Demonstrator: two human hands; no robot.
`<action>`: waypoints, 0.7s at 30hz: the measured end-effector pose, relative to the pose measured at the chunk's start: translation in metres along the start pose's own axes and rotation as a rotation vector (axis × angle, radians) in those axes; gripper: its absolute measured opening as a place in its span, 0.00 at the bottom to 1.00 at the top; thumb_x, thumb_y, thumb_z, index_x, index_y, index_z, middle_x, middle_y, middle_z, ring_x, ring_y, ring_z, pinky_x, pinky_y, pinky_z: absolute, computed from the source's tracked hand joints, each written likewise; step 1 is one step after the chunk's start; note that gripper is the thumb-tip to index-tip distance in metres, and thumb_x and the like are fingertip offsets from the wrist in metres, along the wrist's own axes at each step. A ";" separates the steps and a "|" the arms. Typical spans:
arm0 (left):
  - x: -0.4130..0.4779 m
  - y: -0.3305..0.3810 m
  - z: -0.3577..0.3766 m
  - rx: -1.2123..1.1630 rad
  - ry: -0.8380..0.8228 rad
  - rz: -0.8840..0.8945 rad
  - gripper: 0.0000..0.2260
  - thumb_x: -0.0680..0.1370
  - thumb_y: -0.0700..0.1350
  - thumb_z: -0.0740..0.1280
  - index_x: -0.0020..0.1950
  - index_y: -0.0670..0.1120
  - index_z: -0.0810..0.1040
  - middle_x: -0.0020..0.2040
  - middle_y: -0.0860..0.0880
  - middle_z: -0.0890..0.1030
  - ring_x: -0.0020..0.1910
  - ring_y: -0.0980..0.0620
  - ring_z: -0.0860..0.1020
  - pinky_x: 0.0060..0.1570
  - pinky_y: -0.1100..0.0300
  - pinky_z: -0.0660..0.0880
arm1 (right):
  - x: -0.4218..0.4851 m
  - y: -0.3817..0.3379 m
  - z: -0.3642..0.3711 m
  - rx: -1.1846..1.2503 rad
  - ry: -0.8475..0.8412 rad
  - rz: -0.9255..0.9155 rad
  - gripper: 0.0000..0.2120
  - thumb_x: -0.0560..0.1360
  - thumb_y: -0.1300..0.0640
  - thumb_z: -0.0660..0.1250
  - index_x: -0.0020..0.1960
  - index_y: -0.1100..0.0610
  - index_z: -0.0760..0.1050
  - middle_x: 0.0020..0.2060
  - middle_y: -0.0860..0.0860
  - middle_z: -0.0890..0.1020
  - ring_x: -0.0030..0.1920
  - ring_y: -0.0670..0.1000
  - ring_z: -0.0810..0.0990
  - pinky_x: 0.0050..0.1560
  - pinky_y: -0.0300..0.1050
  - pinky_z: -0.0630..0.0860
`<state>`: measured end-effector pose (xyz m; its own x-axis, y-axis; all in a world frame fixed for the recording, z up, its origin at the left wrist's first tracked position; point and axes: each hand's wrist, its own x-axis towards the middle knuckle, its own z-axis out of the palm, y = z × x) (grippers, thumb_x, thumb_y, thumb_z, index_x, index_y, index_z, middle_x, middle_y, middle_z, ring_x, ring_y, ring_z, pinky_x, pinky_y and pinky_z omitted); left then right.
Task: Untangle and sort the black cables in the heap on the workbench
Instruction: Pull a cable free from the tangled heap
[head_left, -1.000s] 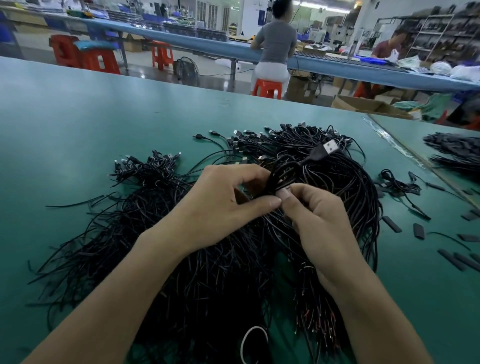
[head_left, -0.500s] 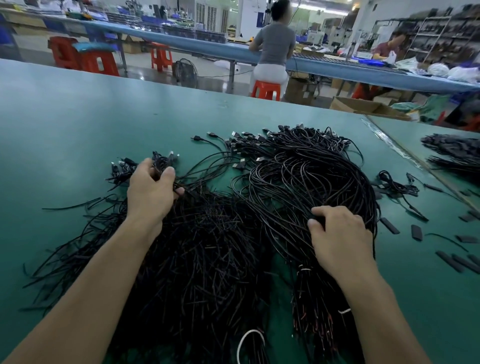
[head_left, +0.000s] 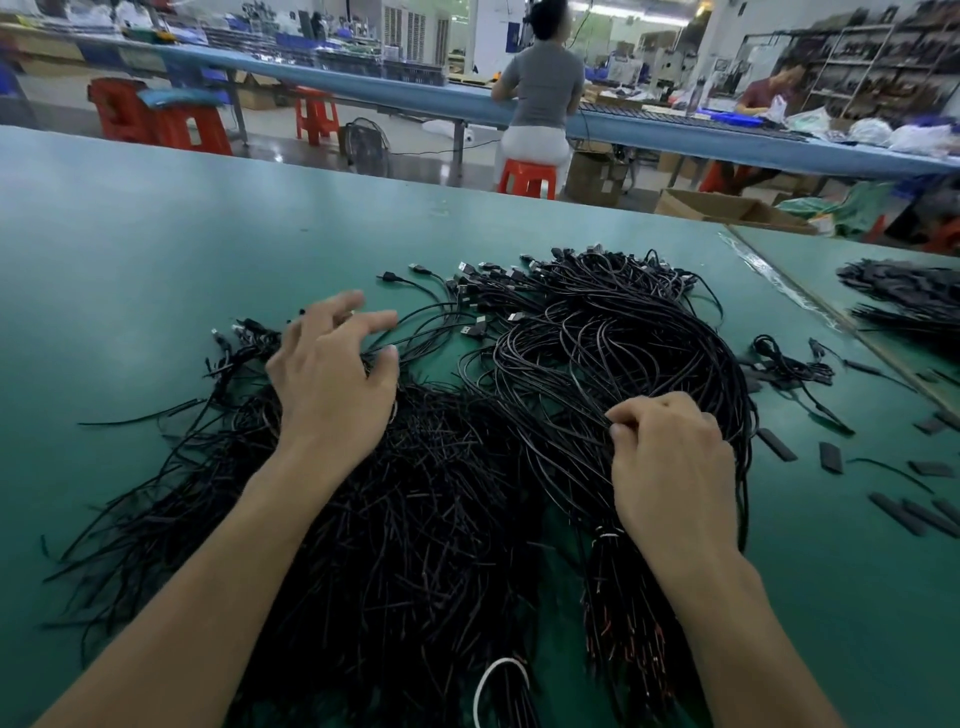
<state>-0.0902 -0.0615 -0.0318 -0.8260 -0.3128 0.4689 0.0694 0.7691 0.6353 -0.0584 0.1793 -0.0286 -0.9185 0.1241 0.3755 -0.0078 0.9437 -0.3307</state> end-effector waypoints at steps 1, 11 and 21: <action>0.000 0.003 -0.001 -0.064 -0.022 0.037 0.14 0.78 0.42 0.69 0.62 0.53 0.80 0.67 0.51 0.74 0.68 0.47 0.68 0.71 0.48 0.61 | 0.001 -0.003 0.000 0.056 0.009 -0.024 0.10 0.81 0.59 0.62 0.58 0.54 0.80 0.55 0.52 0.78 0.53 0.53 0.76 0.57 0.50 0.76; -0.020 0.031 0.012 -0.332 -0.539 0.489 0.21 0.77 0.46 0.69 0.69 0.58 0.74 0.62 0.62 0.76 0.65 0.63 0.71 0.68 0.56 0.66 | -0.018 -0.058 -0.024 0.670 -0.228 -0.331 0.07 0.81 0.61 0.64 0.51 0.53 0.81 0.51 0.44 0.79 0.53 0.39 0.77 0.54 0.27 0.70; 0.007 0.005 0.000 -0.477 0.239 -0.179 0.15 0.83 0.58 0.59 0.42 0.53 0.76 0.36 0.55 0.75 0.30 0.65 0.71 0.32 0.69 0.68 | -0.006 -0.031 -0.034 0.419 0.025 -0.138 0.10 0.76 0.54 0.72 0.38 0.49 0.75 0.40 0.41 0.75 0.42 0.41 0.76 0.44 0.21 0.67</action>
<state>-0.0957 -0.0597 -0.0255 -0.7021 -0.5759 0.4187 0.2306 0.3724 0.8990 -0.0394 0.1599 0.0089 -0.8880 0.0177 0.4595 -0.2939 0.7467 -0.5966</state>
